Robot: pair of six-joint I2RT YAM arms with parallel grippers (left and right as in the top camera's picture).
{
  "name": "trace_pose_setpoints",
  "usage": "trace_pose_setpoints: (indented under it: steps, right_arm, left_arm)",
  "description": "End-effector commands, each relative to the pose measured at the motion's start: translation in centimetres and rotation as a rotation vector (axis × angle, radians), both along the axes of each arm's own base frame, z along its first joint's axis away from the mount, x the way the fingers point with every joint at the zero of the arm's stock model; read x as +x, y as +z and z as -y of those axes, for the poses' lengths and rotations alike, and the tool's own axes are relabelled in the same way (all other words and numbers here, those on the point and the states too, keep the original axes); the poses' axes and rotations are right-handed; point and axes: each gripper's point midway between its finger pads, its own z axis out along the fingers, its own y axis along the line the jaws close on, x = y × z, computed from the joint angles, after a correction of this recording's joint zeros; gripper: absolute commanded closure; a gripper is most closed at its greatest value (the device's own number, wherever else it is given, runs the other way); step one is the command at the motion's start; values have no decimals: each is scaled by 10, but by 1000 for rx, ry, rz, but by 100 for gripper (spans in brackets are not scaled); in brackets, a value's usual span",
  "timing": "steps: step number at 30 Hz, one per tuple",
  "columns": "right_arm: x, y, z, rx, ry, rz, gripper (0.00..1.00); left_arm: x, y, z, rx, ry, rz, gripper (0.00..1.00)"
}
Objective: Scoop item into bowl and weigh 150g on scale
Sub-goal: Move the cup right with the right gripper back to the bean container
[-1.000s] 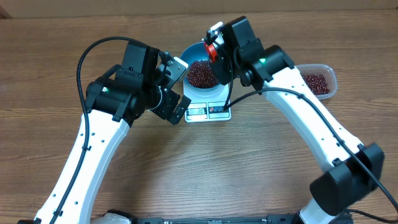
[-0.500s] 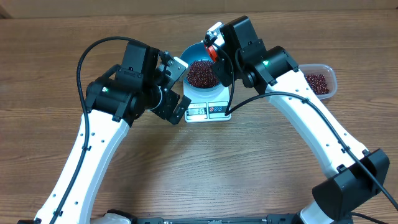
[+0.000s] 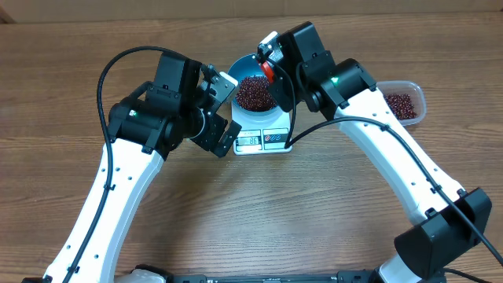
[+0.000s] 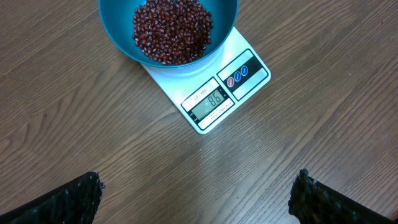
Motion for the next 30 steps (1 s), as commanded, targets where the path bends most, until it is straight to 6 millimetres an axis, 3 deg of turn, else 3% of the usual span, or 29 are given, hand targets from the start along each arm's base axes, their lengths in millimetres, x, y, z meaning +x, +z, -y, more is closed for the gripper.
trace_pose_setpoints:
  steps: [1,8,10,13,17,22,26,30]
  right_arm:
    - [3,20,1,19,-43,51,96]
    - [10,38,33,127,-246,41,96]
    - [12,46,52,165,-294,35,96]
    - [15,49,96,193,-440,11,96]
    - [6,29,166,168,-649,-99,96]
    - [-11,5,229,122,-816,-203,96]
    - [-18,-14,261,101,-894,-260,97]
    - [-22,-33,275,51,-925,-307,96]
  left_arm:
    - [-1,9,5,-9,-36,27,0]
    - [-1,8,5,-9,-36,26,0]
    - [-1,9,5,-9,-36,27,0]
    - [-1,8,5,-9,-36,26,0]
    - [-1,9,5,-10,-37,27,0]
    - [-1,8,5,-9,-36,26,0]
    - [-1,8,5,-9,-36,26,0]
    - [-1,9,5,-10,-37,27,0]
